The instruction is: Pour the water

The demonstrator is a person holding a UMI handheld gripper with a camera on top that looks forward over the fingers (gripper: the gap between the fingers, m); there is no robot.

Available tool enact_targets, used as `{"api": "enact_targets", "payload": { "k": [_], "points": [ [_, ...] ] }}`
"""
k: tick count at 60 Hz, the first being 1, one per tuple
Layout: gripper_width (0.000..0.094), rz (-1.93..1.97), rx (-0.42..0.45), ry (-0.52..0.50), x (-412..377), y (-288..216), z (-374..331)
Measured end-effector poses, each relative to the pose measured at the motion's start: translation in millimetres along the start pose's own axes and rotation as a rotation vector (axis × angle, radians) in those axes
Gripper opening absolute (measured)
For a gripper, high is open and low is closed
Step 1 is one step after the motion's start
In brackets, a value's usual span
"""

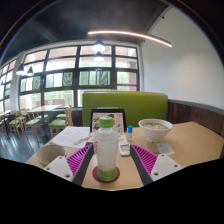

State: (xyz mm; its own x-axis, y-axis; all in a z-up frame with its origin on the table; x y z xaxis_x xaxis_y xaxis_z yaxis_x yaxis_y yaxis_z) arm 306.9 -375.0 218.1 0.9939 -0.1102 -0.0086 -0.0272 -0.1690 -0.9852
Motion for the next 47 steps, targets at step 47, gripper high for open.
{"api": "enact_targets", "payload": {
  "k": [47],
  "points": [
    [0.0824,0.07,-0.024,-0.138,4.9,38.0,-317.7]
  ]
}}
Point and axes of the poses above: the point between the fingertips, and its own axes, seen from behind it with the camera up: x to the right, y down, z forward, the way the camera looks, the point moved 6 cm from there along -z, backward, against the way the camera looks, and after that the axes turned 3 degrees about y, right-handed, at the moved point
